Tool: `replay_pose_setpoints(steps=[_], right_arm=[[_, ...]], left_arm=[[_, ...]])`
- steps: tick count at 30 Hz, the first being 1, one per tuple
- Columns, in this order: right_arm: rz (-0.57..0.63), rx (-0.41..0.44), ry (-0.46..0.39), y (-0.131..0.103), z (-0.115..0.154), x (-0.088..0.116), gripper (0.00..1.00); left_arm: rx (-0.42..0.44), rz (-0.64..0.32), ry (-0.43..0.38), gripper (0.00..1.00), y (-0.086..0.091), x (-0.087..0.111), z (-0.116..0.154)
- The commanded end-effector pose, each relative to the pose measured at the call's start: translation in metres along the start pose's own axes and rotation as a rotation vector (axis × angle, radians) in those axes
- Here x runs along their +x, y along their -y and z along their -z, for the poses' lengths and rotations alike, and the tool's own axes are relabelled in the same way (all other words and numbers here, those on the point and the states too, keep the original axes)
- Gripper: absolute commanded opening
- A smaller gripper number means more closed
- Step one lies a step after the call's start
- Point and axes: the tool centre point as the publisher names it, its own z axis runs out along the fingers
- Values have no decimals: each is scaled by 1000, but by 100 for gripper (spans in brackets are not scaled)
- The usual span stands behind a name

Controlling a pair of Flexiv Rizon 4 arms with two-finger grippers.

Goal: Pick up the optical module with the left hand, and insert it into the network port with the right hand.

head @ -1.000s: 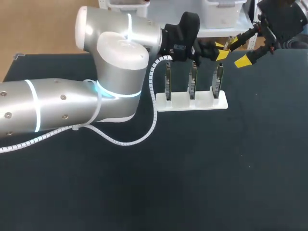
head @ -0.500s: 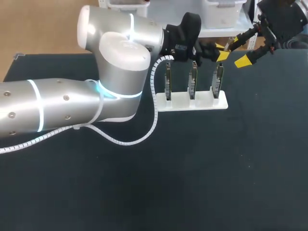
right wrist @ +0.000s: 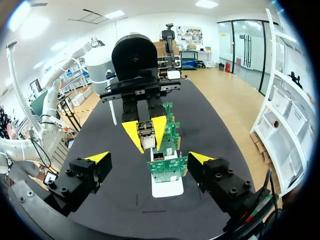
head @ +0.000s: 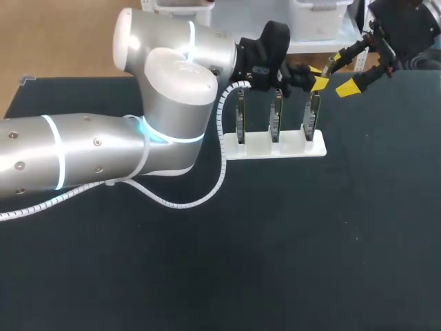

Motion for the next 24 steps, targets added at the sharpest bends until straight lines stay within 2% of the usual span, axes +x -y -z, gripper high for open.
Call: replay_pose_setpoints(steps=[1, 24], right_arm=[[0, 4, -1, -1, 0, 0, 100], [0, 4, -1, -1, 0, 0, 100]], left_arm=[[-1, 0, -8, 0, -3, 0, -2], [-10, -2, -20, 0, -9, 1, 1]])
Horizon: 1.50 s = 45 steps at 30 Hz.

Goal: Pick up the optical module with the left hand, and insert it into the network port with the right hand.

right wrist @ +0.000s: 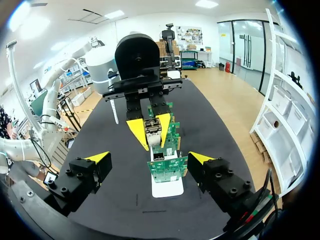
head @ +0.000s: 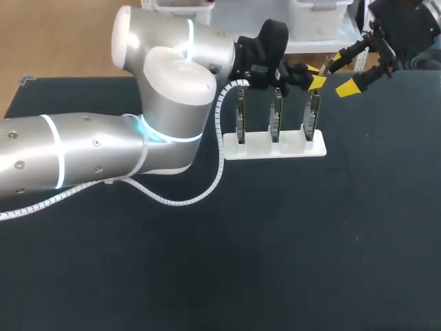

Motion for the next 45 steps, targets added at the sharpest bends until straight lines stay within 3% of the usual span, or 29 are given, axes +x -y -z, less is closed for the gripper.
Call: replay_pose_setpoints(steps=[1, 45], right_arm=[[0, 4, -1, -1, 0, 0, 100], [0, 4, -1, -1, 0, 0, 100]], left_arm=[[3, 3, -8, 0, -3, -1, -2], [19, -15, -8, 0, -4, 1, -4]])
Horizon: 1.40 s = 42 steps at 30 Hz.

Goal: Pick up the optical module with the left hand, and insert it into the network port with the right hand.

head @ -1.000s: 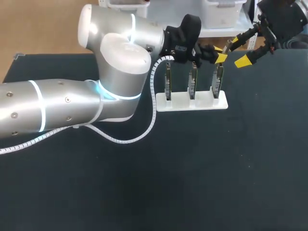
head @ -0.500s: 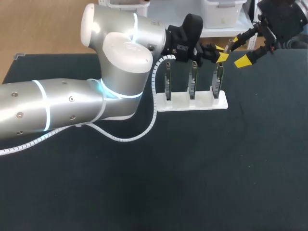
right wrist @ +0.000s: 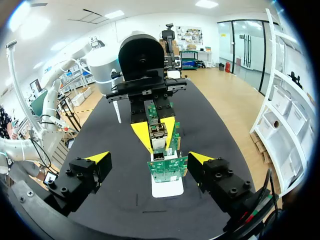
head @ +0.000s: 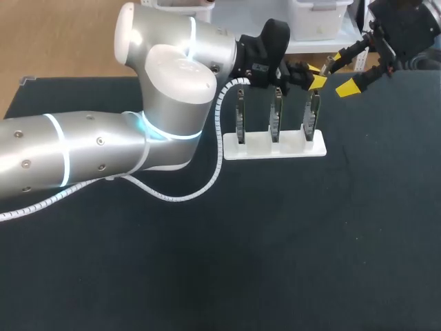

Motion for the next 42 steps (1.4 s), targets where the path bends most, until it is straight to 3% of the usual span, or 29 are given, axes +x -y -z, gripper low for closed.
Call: replay_pose_setpoints(steps=[1, 13, 22, 42], right_arm=[[0, 4, -1, -1, 0, 0, 100], [0, 4, -1, -1, 0, 0, 100], [8, 46, -42, -3, 25, 6, 100], [167, -24, -6, 19, 21, -29, 100]], left_arm=[[1, -1, 0, 0, 0, 0, 0], [1, -1, 0, 0, 0, 0, 0], [1, -1, 0, 0, 0, 0, 0], [1, -1, 0, 0, 0, 0, 0]])
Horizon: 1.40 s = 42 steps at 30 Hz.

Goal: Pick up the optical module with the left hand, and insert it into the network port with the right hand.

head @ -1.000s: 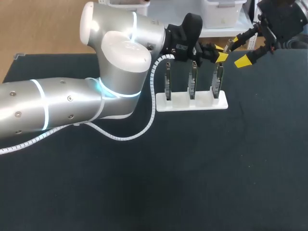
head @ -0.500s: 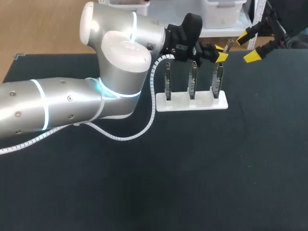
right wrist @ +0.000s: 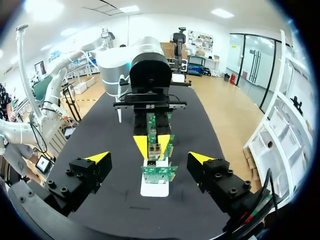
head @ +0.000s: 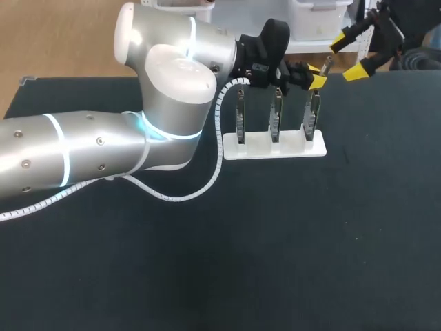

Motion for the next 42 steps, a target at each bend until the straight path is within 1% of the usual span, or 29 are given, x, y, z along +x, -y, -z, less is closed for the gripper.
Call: replay_pose_setpoints(steps=[1, 12, 26, 27, 28, 29, 30, 42], right_arm=[[10, -38, 13, 13, -5, -2, 100], [9, -62, 29, 11, -18, -4, 100], [-2, -59, 25, 8, -20, -5, 100], [-3, -59, 23, 8, -20, -5, 89], [-4, -58, 22, 7, -20, -5, 44], [-2, -58, 23, 7, -20, -5, 11], [9, -69, 27, 6, -21, -5, 0], [12, -76, 27, 4, -21, -5, 0]], left_arm=[[1, -1, 0, 0, 0, 0, 0], [1, -1, 0, 0, 0, 0, 0], [1, -1, 0, 0, 0, 0, 0], [1, -1, 0, 0, 0, 0, 0], [1, -1, 0, 0, 0, 0, 0], [1, -1, 0, 0, 0, 0, 0], [1, -1, 0, 0, 0, 0, 0], [1, -1, 0, 0, 0, 0, 0]])
